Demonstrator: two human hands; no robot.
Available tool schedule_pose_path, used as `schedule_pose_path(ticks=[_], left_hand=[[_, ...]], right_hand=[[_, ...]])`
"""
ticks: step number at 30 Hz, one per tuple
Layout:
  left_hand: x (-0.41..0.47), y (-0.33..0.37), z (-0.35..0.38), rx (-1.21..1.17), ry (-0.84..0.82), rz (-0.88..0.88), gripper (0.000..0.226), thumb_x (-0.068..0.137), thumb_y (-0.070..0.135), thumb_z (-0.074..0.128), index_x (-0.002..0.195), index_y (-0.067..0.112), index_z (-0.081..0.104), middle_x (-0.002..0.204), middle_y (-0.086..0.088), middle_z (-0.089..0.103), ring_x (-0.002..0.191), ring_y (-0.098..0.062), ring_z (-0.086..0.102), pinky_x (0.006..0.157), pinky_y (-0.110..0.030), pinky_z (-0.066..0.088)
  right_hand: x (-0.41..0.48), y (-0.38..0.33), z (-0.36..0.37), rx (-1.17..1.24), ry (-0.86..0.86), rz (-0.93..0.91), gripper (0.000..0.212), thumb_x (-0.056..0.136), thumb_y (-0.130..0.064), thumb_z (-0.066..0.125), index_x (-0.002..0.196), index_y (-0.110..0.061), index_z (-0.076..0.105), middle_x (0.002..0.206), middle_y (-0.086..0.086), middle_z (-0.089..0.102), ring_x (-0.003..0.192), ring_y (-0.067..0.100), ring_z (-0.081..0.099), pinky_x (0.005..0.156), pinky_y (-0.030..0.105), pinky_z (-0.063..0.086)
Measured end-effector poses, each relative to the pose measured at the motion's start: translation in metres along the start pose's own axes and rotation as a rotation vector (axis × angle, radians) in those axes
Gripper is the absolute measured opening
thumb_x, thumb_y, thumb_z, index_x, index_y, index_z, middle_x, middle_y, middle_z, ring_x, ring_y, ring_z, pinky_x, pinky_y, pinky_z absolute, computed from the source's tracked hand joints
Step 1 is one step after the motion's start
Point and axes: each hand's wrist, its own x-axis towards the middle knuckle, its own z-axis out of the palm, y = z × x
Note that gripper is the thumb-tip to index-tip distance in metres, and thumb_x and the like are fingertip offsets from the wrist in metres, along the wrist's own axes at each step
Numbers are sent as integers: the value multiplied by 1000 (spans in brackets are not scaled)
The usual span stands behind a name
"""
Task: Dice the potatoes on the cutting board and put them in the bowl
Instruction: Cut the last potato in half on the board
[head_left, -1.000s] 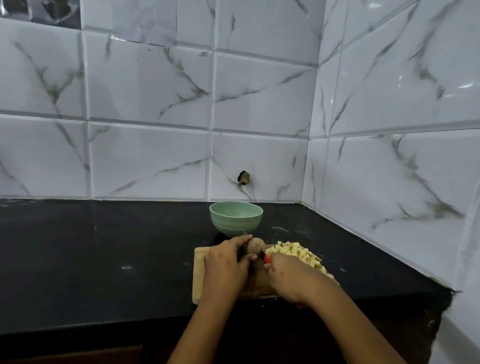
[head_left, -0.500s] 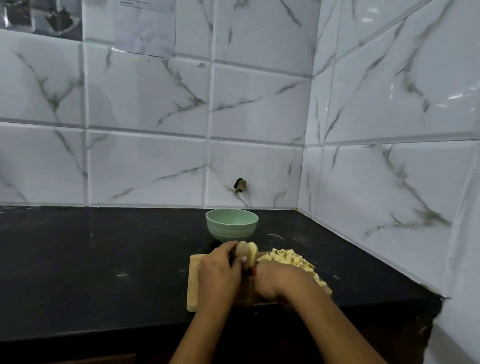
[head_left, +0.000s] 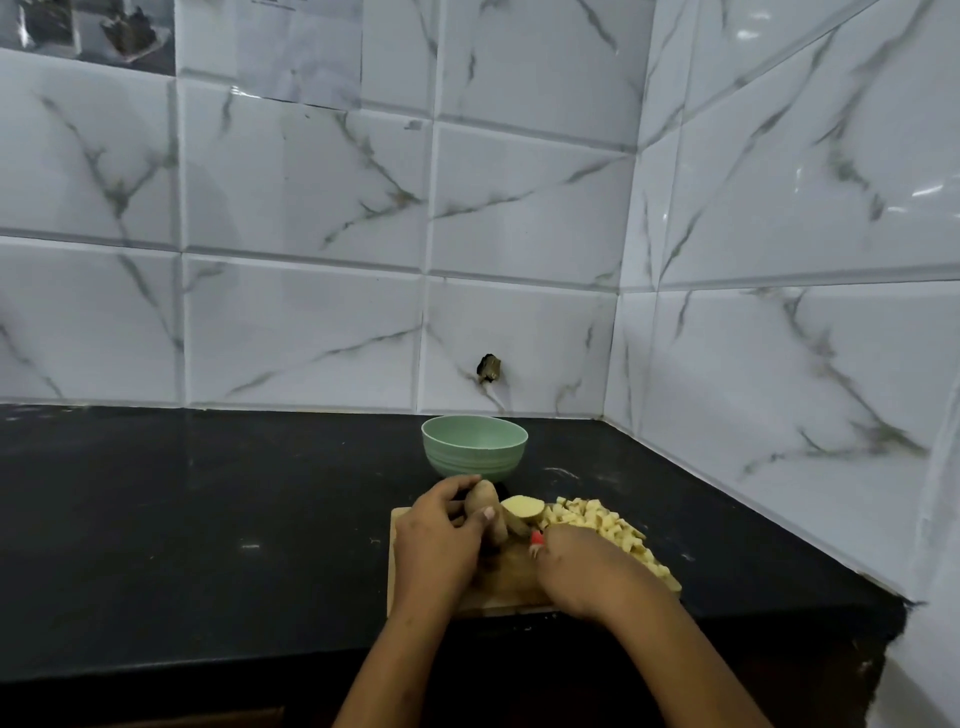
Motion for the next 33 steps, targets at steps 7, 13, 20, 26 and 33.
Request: schedule_pose_path(ticks=[7, 13, 20, 26, 33], left_hand=[[-3, 1, 1, 100, -35, 86, 48, 81, 12, 72, 124, 29, 61, 120, 6, 64, 97, 4, 53, 66, 11, 28], [-9, 2, 5, 199, -3, 152, 52, 83, 14, 71, 130, 27, 57, 119, 3, 64, 82, 7, 46, 69, 7, 29], [-6, -1, 8, 261, -2, 161, 53, 84, 17, 70, 133, 28, 54, 117, 3, 66, 102, -7, 60, 80, -6, 32], [-2, -3, 8, 289, -26, 180, 51, 85, 13, 67, 133, 26, 54, 118, 2, 65, 104, -10, 61, 81, -8, 34], [1, -1, 6, 284, -54, 198, 50, 83, 9, 67, 129, 26, 59, 115, 1, 65, 101, -10, 60, 78, -1, 31]], right_hand=[[1, -8, -8, 54, 237, -66, 23, 102, -29, 34, 105, -16, 52, 104, 5, 60, 91, 20, 58, 75, 33, 45], [-5, -13, -5, 19, 217, -96, 24, 102, -29, 34, 105, -14, 52, 94, 3, 53, 87, 19, 55, 69, 30, 40], [-8, -20, -2, 45, 190, -76, 21, 102, -24, 35, 99, -13, 53, 104, 7, 59, 83, 19, 52, 68, 29, 40], [-5, -25, -2, 57, 176, -43, 21, 100, -19, 38, 112, -10, 52, 96, 5, 53, 82, 20, 49, 70, 30, 39], [7, -29, -10, 46, 90, -44, 25, 100, -18, 40, 116, -4, 55, 115, 14, 61, 84, 22, 49, 71, 29, 38]])
